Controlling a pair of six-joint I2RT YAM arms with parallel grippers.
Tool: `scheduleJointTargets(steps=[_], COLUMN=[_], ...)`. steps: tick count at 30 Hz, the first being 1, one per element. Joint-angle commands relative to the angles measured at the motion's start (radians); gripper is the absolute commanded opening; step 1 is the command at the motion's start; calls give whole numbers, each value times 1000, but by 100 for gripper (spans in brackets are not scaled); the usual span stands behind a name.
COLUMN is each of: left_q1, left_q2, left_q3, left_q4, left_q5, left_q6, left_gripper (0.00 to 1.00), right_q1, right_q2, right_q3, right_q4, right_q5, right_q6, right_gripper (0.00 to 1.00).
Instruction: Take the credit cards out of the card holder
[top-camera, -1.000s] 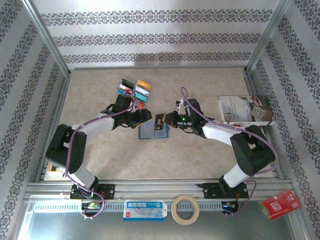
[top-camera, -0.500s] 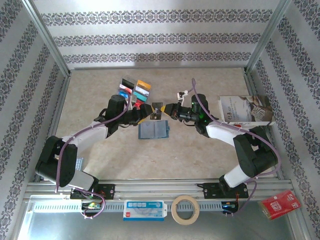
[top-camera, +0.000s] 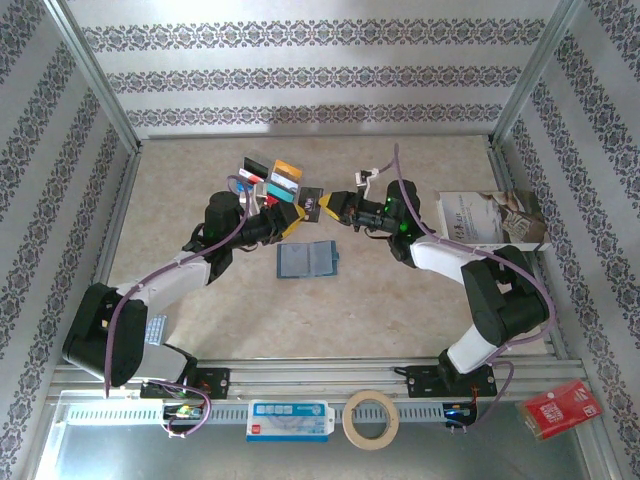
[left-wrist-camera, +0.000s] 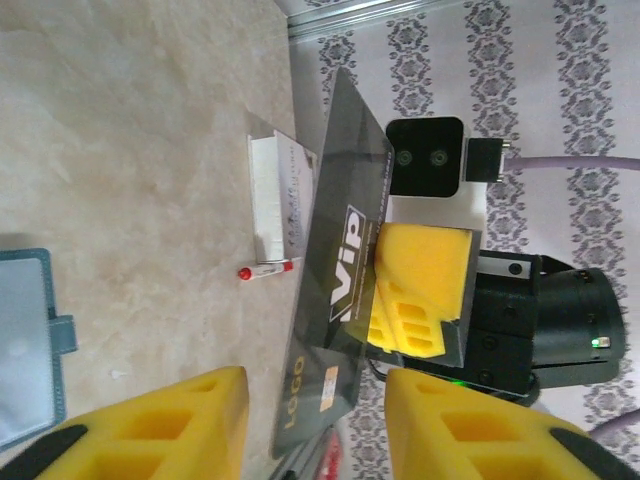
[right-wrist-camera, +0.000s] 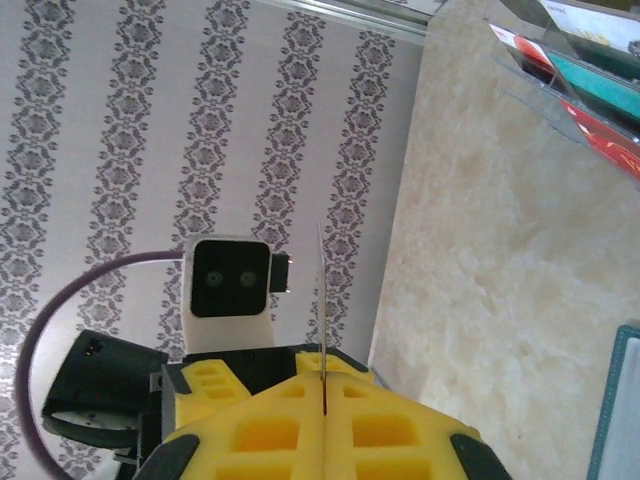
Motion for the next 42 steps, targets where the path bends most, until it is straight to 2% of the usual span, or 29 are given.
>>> scheduleJointTargets(steps=[1,9,12,15,17,19,21,25,29,33,39,42], left_q1=[14,18,17,27,43,62,84,117,126,124,82,60], left_q2=[-7,0,7,3,-7,-21,-42,-91,-99,-27,181,322], left_q3=[-4,-1,-11,-23,-30,-32,-28,24,134,282,536,732], left_q4=[98,118,153,131,79,11,-83,-372,-649,-805,-885,-1017], left_q5=[24,18,25,9,-15,-41,-81,-235,-453,-627,-857,-965], left_q6=[-35,-41,-48,-27,-5,29,76,225,359,430,395,326], left_gripper=[38,18,2,0,0,0,0,0,0,0,0,0], right_q1=[-11,-10,-8,-9,-14,-17,-18,-20,-15,-12,-1,5], right_q2=[5,-8,-9,-15,-29,-45,-55,-59,-53,-31,13,17], right_q3=[23,-7,-7,-5,-3,-2,4,31,70,116,172,179], right_q4=[69,58,43,-11,-104,-204,-294,-444,-585,-703,-740,-740], right_q5=[-32,-29,-25,-16,5,33,59,102,170,240,253,261], right_q6=[37,49,42,4,-52,-102,-149,-243,-330,-393,-436,-440], right_gripper=[0,0,0,1,22,36,46,52,55,61,74,78])
